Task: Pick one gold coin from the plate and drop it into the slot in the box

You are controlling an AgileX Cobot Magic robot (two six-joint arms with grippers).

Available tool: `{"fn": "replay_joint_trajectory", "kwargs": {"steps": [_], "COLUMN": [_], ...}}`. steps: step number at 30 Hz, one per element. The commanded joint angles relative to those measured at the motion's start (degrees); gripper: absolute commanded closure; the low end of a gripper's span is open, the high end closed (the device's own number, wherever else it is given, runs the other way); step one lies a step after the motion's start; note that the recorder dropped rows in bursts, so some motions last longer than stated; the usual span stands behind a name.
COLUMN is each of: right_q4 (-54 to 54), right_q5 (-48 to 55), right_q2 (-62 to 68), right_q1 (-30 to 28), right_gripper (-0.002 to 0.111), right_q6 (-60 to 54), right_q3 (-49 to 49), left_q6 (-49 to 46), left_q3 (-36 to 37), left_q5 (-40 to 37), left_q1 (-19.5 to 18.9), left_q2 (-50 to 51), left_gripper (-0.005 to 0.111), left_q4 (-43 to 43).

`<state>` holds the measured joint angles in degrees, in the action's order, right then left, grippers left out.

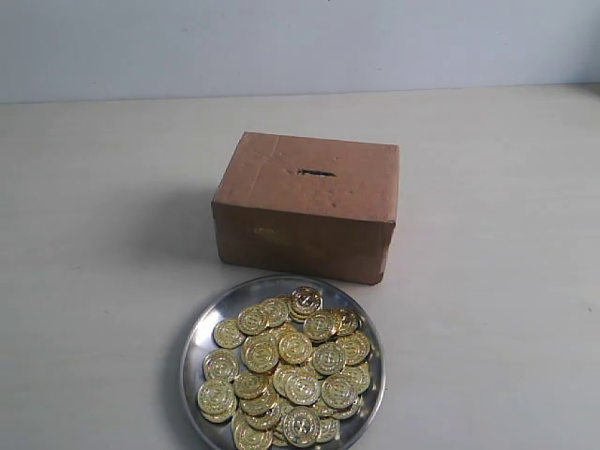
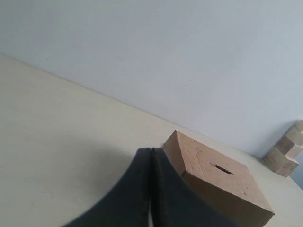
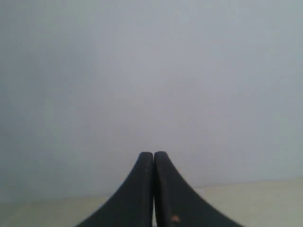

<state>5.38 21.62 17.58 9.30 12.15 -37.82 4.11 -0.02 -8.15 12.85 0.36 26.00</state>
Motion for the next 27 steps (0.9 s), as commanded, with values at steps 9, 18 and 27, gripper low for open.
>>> {"fn": "replay_joint_trajectory", "kwargs": {"steps": [9,18,27], "right_q4": [18.32,2.39,0.49], "right_q5": [25.64,25.04,25.07], "right_q2": [49.44,73.30,88.78], "right_q1": [17.18,28.70,33.75], "right_gripper": [0.108,0.108,0.058], "right_q6": [-34.94,-26.63,-20.89], "right_q3": [-24.90,-33.22,-39.97], "left_q6": [-0.45,-0.68,-0.68], "left_q3": [0.02,0.02,0.02], "left_q5": [-0.54,-0.76,-0.88], "left_q1": [0.43,2.08,2.09], "left_q2": [-0.36,-0.36,-0.36], "left_gripper": [0.107,0.107,0.107], "left_q4": [-0.22,-0.22,-0.22]}}
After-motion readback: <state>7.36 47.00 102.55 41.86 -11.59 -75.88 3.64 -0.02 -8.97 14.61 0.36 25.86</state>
